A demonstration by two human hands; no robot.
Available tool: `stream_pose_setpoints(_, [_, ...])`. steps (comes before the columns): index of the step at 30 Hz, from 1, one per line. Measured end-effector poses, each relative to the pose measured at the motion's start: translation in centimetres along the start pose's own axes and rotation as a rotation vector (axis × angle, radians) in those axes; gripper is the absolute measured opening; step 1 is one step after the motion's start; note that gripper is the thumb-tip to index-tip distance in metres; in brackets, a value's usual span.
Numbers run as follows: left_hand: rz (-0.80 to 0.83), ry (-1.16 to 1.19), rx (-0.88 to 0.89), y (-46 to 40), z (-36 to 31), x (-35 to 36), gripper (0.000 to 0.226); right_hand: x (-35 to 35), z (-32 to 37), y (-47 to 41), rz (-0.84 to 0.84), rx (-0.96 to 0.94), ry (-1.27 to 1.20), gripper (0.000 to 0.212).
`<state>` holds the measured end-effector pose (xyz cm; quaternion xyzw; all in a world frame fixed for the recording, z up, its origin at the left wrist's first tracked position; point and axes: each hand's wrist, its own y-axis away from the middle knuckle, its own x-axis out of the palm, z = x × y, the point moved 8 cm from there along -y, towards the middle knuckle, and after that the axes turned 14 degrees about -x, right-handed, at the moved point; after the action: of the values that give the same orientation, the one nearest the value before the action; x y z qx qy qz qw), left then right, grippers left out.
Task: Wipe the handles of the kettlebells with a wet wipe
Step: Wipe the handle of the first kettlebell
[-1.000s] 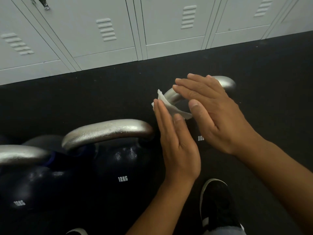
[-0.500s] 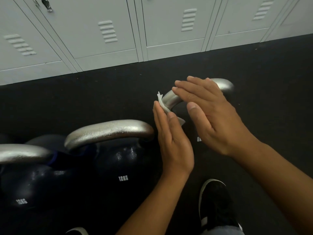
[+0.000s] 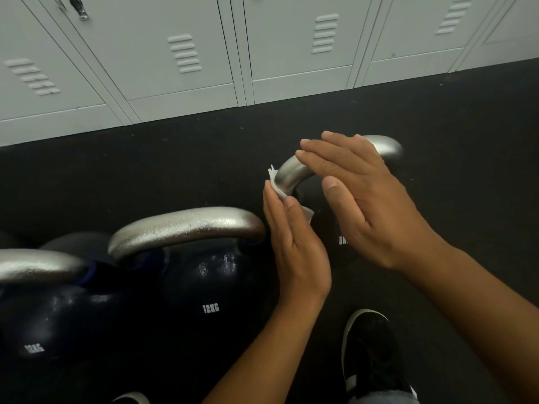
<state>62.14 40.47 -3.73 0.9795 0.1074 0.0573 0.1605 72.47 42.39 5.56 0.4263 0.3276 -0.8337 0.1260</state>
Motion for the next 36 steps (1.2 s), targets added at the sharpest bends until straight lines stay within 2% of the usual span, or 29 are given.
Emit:
stream_pose_setpoints(4, [0.001, 0.015, 0.013, -0.9, 0.3, -0.2, 0.056, 0.0, 0.1, 0.0, 0.006, 0.001, 0.005, 0.053])
stream_pose_setpoints(7, [-0.003, 0.058, -0.064, -1.5, 1.2, -0.2, 0.050, 0.0, 0.1, 0.1, 0.005, 0.002, 0.001, 0.053])
stream_pose_setpoints(19, [-0.017, 0.066, -0.132, -0.9, 2.1, -0.6, 0.050, 0.1, 0.1, 0.2, -0.003, 0.002, 0.004, 0.053])
stream_pose_setpoints(24, [-0.005, 0.054, -0.101, 0.5, 1.8, -0.3, 0.070, 0.1, 0.2, 0.0, 0.006, 0.003, 0.014, 0.054])
stream_pose_setpoints(29, [-0.019, 0.062, -0.150, -0.7, 2.3, -0.5, 0.052, 0.3, 0.5, -0.4, 0.054, -0.019, 0.074, 0.055])
stream_pose_setpoints(36, [-0.008, 0.030, -0.122, -0.8, 2.3, -0.8, 0.053, 1.3, 1.2, -0.1, 0.091, -0.079, 0.166, 0.054])
